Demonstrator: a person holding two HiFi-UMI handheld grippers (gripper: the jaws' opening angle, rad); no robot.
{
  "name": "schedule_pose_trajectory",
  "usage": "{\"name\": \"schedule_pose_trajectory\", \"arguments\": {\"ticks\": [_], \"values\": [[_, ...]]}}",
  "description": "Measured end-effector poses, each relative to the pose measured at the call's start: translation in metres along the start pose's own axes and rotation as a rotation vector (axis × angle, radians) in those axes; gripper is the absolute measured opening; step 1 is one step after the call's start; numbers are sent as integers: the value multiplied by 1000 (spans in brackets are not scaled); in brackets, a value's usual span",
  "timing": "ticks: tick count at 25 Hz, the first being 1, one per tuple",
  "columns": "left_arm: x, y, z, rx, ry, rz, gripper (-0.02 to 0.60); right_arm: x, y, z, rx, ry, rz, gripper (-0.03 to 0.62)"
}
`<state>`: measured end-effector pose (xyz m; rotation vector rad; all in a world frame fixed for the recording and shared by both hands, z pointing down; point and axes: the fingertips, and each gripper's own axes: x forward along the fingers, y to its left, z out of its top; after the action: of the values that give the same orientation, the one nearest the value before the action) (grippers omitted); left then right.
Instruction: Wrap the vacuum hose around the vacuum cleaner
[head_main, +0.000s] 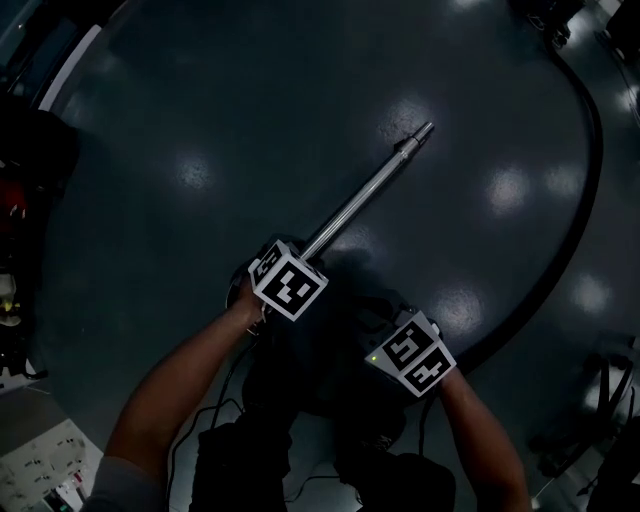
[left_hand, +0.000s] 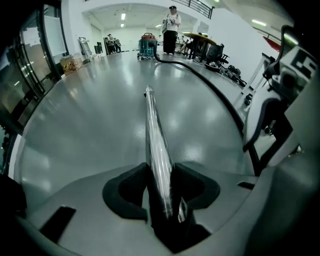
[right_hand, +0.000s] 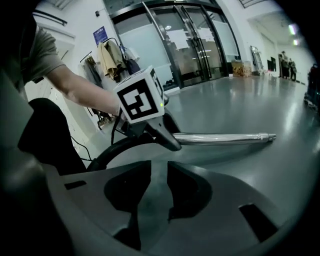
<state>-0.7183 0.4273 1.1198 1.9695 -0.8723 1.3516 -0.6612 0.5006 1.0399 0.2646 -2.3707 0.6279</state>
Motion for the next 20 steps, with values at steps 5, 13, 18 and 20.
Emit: {"name": "schedule_pose_trajectory", "arguments": {"ticks": [5,13,18,20], "values": [[-45,-23,11,-42,43,-32,186,-10,68,19,205,-57,119,102],[-99,-57,34,-116,154,-35,187,-60,189,59,408,-69,344,255],[-127,-77,55,-172,205,-23,187,-79,216,54,436,50,294,252],[-135,-86,60,-187,225,-27,187,-95,219,52,486,67,300,223]]}}
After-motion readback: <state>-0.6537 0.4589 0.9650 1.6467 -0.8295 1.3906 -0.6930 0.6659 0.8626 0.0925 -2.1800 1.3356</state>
